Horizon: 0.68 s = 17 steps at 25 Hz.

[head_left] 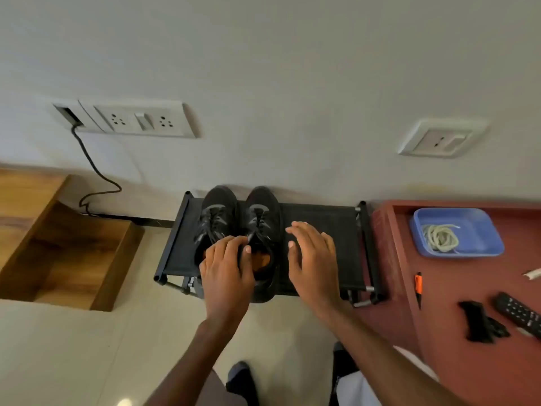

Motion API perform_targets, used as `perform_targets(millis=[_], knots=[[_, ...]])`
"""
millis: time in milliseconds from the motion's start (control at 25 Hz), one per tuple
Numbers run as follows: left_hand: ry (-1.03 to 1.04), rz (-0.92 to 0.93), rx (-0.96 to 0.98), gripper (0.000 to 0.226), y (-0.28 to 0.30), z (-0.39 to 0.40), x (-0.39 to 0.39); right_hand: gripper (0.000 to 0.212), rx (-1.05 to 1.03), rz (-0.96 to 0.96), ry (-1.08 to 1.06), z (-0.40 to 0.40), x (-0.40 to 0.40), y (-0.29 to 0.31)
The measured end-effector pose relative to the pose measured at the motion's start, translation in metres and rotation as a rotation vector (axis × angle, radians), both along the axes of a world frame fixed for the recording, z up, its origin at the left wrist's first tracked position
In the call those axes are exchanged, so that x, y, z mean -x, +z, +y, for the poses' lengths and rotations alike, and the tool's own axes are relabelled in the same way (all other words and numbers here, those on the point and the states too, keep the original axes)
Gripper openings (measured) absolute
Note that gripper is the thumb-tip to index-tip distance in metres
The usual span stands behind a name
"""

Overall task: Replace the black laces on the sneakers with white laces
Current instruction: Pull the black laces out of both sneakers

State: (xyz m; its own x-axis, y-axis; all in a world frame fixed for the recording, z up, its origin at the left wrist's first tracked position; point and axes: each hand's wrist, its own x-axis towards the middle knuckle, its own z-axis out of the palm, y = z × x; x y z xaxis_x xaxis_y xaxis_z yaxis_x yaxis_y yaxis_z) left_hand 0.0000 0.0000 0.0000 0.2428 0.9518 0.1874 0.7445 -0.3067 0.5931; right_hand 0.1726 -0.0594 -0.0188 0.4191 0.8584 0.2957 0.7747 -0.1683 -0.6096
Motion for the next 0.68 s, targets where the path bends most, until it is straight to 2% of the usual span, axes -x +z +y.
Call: perform_targets(millis=[120, 280, 360, 440, 520, 600, 680], knots=[[-0.012, 0.03, -0.092, 0.026, -0.021, -0.008, 0.0, 0.036, -0.031, 0.024, 0.019, -0.011, 0.009, -0.023], [0.02, 0.052, -0.163, 0.027, -0.024, -0.027, 0.014, 0.042, -0.075, 0.108, -0.004, -0.009, 0.024, -0.015], [0.036, 0.158, -0.105, 0.036, -0.018, -0.032, 0.021, 0.041, -0.048, 0.145, 0.032, -0.005, 0.021, -0.013], [0.026, 0.323, 0.036, 0.048, -0.001, -0.029, 0.027, 0.039, -0.017, 0.205, 0.059, -0.009, 0.022, -0.011], [-0.053, 0.479, 0.1, 0.06, 0.021, -0.024, 0.032, 0.037, -0.005, 0.286, 0.067, -0.021, 0.024, -0.007], [-0.139, 0.537, 0.032, 0.065, 0.032, -0.027, 0.038, 0.035, -0.016, 0.299, 0.059, -0.034, 0.026, 0.001], [-0.202, 0.5, 0.041, 0.068, 0.027, -0.037, 0.038, 0.034, -0.009, 0.265, 0.068, -0.036, 0.022, 0.009]])
